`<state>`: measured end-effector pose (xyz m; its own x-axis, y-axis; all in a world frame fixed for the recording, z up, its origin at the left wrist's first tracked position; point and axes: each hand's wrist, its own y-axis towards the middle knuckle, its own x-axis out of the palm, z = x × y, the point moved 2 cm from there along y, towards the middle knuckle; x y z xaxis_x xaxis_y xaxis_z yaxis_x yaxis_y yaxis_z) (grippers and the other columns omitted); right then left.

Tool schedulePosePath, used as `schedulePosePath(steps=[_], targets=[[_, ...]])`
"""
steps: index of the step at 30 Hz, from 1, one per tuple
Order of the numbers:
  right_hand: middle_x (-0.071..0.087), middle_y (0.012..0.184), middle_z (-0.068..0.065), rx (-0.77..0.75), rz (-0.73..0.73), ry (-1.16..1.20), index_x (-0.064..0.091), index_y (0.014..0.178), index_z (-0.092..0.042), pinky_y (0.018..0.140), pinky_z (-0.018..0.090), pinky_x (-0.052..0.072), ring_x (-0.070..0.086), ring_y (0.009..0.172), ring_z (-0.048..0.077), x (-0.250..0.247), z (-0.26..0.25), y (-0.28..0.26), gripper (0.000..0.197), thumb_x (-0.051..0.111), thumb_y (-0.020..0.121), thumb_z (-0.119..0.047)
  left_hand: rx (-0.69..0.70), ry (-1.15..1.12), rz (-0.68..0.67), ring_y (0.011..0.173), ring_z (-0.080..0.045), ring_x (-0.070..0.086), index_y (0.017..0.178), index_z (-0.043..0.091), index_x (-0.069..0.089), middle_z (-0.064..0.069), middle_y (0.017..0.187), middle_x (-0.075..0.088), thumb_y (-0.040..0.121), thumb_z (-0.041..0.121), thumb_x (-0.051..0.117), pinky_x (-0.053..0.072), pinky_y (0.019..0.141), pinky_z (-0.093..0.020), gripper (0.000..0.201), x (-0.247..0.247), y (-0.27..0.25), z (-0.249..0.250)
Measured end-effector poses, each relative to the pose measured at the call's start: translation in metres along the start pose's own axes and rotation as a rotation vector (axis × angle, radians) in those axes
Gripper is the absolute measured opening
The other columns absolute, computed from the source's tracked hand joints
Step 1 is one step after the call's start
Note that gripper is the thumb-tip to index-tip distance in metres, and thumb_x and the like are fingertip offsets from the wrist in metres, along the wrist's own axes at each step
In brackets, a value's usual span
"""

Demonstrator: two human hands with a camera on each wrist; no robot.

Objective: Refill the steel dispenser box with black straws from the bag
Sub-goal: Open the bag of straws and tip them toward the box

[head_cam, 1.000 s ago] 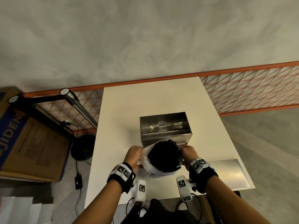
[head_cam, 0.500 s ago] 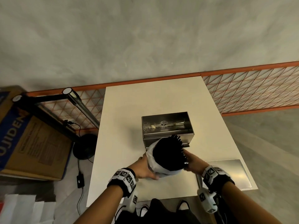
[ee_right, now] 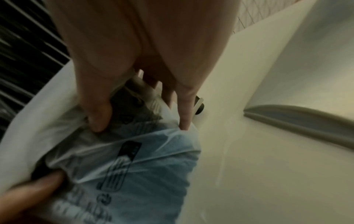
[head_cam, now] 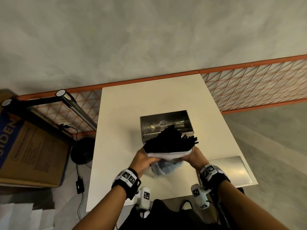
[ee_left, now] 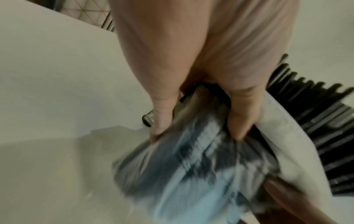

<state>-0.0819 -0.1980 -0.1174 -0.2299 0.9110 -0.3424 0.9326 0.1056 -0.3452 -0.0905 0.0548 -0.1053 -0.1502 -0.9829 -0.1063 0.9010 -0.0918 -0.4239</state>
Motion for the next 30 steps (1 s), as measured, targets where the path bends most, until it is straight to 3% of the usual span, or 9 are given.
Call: schedulePosePath(steps=[3, 5, 8, 11, 14, 17, 22, 26, 30], targets=[[0.073, 0.104, -0.009, 0.09, 0.025, -0.113, 0.066, 0.112, -0.021, 0.085, 0.037, 0.056, 0.069, 0.096, 0.012, 0.005, 0.026, 0.002, 0.073, 0.087, 0.052, -0.056, 0.001, 0.02, 0.035, 0.115, -0.016, 0.07, 0.13, 0.024, 0.065, 0.003, 0.12, 0.075, 0.069, 0.008, 0.091, 0.056, 0.098, -0.036, 0.068, 0.0, -0.004, -0.003], [0.067, 0.114, -0.011, 0.065, 0.018, -0.144, 0.059, 0.125, -0.021, 0.087, 0.029, 0.051, 0.064, 0.106, 0.013, 0.01, 0.024, -0.005, 0.073, 0.088, 0.062, -0.044, 0.026, 0.158, 0.007, 0.12, -0.011, 0.066, 0.136, 0.027, 0.058, 0.007, 0.126, 0.071, 0.061, 0.022, 0.096, 0.054, 0.101, -0.033, 0.084, 0.0, -0.003, -0.002], [0.064, 0.123, -0.012, 0.005, 0.032, -0.055, 0.046, 0.139, -0.028, 0.093, 0.03, 0.051, 0.061, 0.113, 0.011, 0.009, 0.014, -0.016, 0.088, 0.088, 0.063, -0.038, 0.107, 0.318, -0.003, 0.122, -0.012, 0.063, 0.14, 0.024, 0.051, 0.006, 0.131, 0.064, 0.058, 0.02, 0.093, 0.053, 0.105, -0.035, 0.092, -0.005, -0.003, 0.006], [0.057, 0.131, -0.013, -0.051, -0.007, 0.053, 0.035, 0.143, -0.037, 0.098, 0.029, 0.05, 0.056, 0.118, 0.007, 0.004, 0.0, -0.021, 0.1, 0.091, 0.06, -0.037, 0.13, 0.411, -0.071, 0.134, -0.01, 0.046, 0.156, 0.029, 0.03, 0.007, 0.146, 0.043, 0.066, 0.025, 0.093, 0.041, 0.115, -0.031, 0.11, -0.009, -0.009, 0.02], [0.051, 0.129, -0.026, -0.152, -0.051, 0.094, 0.036, 0.141, -0.041, 0.098, 0.02, 0.048, 0.051, 0.121, 0.001, 0.005, -0.026, -0.024, 0.096, 0.09, 0.066, -0.016, 0.138, 0.424, -0.161, 0.138, -0.012, 0.043, 0.158, 0.041, 0.023, 0.007, 0.15, 0.039, 0.067, 0.029, 0.094, 0.039, 0.117, -0.035, 0.116, -0.004, -0.013, 0.031], [0.051, 0.121, -0.033, -0.242, -0.059, 0.029, 0.043, 0.138, -0.041, 0.097, 0.021, 0.048, 0.053, 0.119, 0.002, 0.009, -0.048, -0.027, 0.086, 0.088, 0.068, -0.016, 0.161, 0.429, -0.19, 0.134, -0.017, 0.048, 0.152, 0.053, 0.029, 0.002, 0.146, 0.044, 0.064, 0.032, 0.089, 0.045, 0.113, -0.04, 0.108, 0.003, -0.016, 0.045], [0.062, 0.108, -0.015, -0.318, 0.029, -0.072, 0.055, 0.11, -0.036, 0.084, 0.026, 0.052, 0.06, 0.1, 0.01, -0.003, -0.061, -0.032, 0.057, 0.088, 0.064, -0.032, 0.185, 0.429, -0.189, 0.126, -0.012, 0.056, 0.14, 0.051, 0.048, 0.005, 0.138, 0.055, 0.071, 0.016, 0.084, 0.049, 0.105, -0.03, 0.085, -0.003, -0.017, 0.054], [0.064, 0.092, -0.005, -0.176, 0.148, -0.18, 0.053, 0.092, -0.03, 0.072, 0.027, 0.046, 0.06, 0.081, 0.015, -0.009, -0.048, -0.027, 0.044, 0.087, 0.065, -0.037, 0.192, 0.519, -0.015, 0.11, -0.016, 0.06, 0.11, 0.045, 0.063, -0.001, 0.115, 0.058, 0.079, 0.003, 0.073, 0.047, 0.096, -0.025, 0.053, -0.012, -0.011, 0.051], [0.063, 0.097, -0.002, -0.104, 0.121, -0.265, 0.052, 0.098, -0.025, 0.074, 0.028, 0.042, 0.059, 0.087, 0.019, -0.004, -0.037, -0.019, 0.046, 0.085, 0.069, -0.039, 0.198, 0.626, 0.0, 0.112, -0.013, 0.054, 0.112, 0.032, 0.062, -0.004, 0.122, 0.052, 0.087, 0.005, 0.071, 0.033, 0.095, -0.011, 0.038, -0.006, -0.01, 0.047]])
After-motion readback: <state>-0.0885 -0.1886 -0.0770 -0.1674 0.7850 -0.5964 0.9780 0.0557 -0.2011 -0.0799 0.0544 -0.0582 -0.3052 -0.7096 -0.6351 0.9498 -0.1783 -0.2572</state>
